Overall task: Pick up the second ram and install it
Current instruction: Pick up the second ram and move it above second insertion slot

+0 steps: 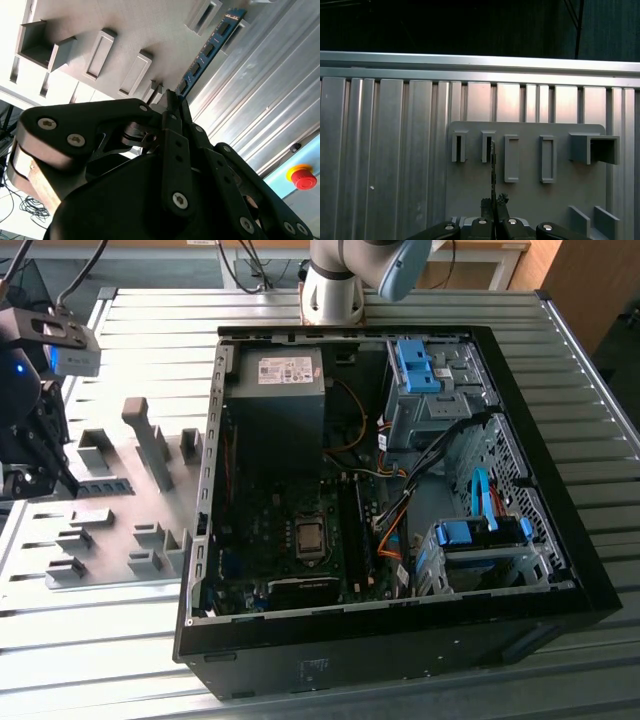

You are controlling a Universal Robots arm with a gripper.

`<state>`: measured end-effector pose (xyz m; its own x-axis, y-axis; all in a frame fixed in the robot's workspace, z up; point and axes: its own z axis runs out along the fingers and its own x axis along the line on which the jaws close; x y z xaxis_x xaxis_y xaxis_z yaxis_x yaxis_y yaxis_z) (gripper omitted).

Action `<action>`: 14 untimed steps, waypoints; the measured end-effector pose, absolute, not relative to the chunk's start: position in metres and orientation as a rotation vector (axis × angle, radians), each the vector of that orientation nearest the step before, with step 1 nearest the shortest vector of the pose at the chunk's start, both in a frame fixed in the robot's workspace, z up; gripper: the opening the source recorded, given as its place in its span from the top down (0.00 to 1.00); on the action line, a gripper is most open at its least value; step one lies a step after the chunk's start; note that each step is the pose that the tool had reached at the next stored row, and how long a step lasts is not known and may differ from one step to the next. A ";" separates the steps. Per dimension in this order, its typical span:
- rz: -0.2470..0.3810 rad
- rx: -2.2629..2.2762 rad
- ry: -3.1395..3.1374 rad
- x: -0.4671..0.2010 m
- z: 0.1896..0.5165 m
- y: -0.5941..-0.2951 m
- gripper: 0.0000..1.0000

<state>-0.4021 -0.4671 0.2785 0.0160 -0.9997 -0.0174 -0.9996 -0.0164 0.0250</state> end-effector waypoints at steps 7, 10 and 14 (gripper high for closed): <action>-0.047 2.235 -2.199 -0.402 0.280 -0.467 0.86; -0.047 2.235 -2.199 -0.402 0.281 -0.467 0.86; -0.047 2.235 -2.199 -0.402 0.283 -0.467 0.86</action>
<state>-0.4021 -0.4671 0.2831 0.0160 -0.9997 -0.0173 -0.9996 -0.0164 0.0251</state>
